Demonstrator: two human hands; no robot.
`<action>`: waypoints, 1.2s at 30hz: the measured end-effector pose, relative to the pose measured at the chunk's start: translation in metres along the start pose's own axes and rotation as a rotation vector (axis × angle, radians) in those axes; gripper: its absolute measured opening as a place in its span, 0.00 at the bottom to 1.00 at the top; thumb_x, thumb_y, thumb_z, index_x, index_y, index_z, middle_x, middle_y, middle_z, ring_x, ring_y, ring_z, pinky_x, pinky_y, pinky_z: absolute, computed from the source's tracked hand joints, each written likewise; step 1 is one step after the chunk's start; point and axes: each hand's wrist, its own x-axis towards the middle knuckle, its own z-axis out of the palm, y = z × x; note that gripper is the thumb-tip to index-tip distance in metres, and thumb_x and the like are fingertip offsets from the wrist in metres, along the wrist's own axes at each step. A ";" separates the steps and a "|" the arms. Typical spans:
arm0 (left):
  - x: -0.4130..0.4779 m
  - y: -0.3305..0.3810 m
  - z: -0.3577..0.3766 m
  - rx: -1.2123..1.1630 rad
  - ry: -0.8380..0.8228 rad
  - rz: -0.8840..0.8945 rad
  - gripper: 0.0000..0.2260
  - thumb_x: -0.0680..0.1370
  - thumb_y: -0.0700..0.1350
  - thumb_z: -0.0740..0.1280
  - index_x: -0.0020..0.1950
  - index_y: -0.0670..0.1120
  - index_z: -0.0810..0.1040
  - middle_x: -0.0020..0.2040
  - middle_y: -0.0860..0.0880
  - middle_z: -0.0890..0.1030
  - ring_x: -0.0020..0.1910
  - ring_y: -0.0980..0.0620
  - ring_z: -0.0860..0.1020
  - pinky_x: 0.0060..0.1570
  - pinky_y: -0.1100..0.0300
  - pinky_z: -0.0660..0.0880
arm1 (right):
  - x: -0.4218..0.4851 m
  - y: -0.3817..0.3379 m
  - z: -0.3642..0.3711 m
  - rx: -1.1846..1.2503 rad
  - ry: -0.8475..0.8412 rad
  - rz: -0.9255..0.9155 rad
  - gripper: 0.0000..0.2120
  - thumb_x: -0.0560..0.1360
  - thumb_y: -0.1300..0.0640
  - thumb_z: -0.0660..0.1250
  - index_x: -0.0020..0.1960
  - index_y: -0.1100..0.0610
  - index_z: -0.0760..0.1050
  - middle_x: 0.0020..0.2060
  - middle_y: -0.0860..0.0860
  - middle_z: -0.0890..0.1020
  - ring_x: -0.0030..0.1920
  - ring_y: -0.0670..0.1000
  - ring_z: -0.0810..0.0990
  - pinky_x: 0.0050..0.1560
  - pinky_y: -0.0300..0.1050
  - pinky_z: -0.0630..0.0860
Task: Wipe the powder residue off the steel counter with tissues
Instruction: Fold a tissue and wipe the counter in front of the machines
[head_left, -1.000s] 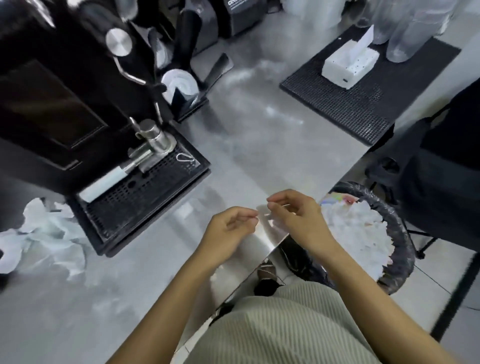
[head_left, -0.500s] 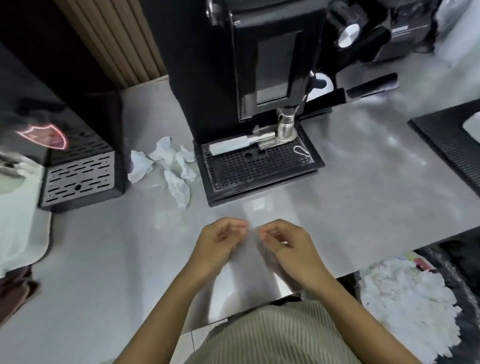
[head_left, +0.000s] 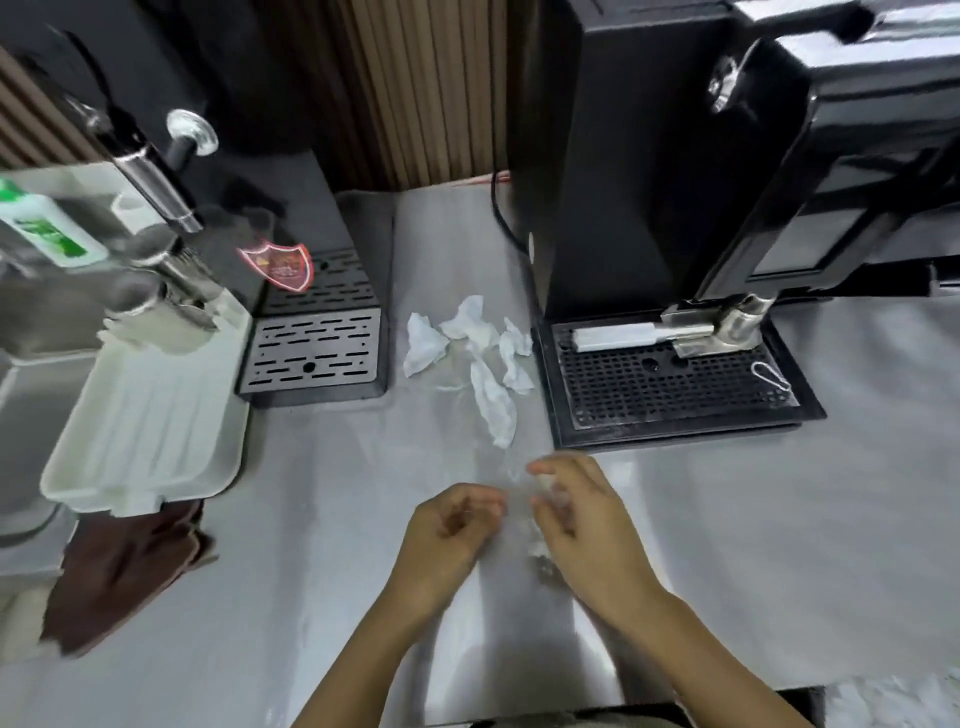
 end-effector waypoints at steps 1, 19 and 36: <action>0.003 0.000 -0.005 0.003 0.010 0.006 0.07 0.78 0.37 0.66 0.48 0.45 0.83 0.44 0.48 0.85 0.46 0.46 0.81 0.48 0.60 0.77 | 0.013 -0.005 0.004 -0.074 -0.002 -0.052 0.14 0.78 0.62 0.65 0.62 0.51 0.75 0.61 0.43 0.71 0.59 0.45 0.74 0.55 0.41 0.77; 0.152 0.044 -0.057 0.502 0.317 0.298 0.07 0.77 0.41 0.65 0.54 0.47 0.80 0.57 0.49 0.77 0.48 0.52 0.78 0.48 0.66 0.71 | 0.099 -0.014 0.047 -0.439 -0.253 0.137 0.18 0.75 0.73 0.60 0.59 0.58 0.76 0.57 0.53 0.74 0.58 0.54 0.73 0.48 0.45 0.75; 0.101 0.014 -0.025 0.799 0.254 0.032 0.02 0.73 0.43 0.67 0.44 0.47 0.75 0.38 0.49 0.79 0.39 0.48 0.77 0.34 0.61 0.69 | 0.022 0.001 0.023 -0.064 -0.160 0.107 0.12 0.75 0.66 0.66 0.52 0.51 0.78 0.53 0.44 0.75 0.53 0.46 0.77 0.55 0.41 0.76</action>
